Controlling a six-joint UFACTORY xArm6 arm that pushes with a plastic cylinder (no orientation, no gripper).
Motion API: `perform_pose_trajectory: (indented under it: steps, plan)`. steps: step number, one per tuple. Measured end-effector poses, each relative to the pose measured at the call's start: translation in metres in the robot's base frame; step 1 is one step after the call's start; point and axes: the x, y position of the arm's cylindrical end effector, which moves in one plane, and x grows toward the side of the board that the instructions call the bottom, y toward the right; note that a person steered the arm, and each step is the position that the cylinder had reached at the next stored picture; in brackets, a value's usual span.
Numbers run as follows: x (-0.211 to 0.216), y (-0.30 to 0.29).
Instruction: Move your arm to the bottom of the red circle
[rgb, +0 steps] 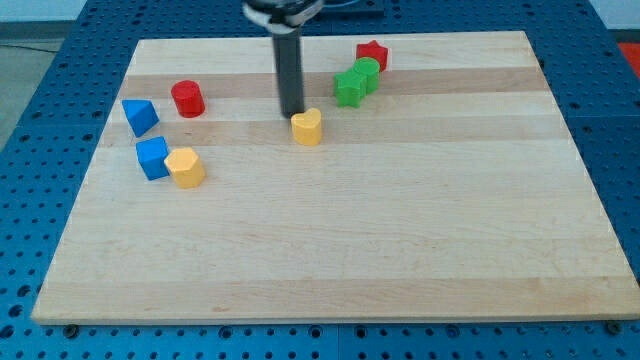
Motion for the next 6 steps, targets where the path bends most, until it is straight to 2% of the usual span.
perform_pose_trajectory:
  steps: [1,2,6]
  plan:
    - [0.025,-0.051]
    - [0.025,-0.091]
    - [0.025,-0.124]
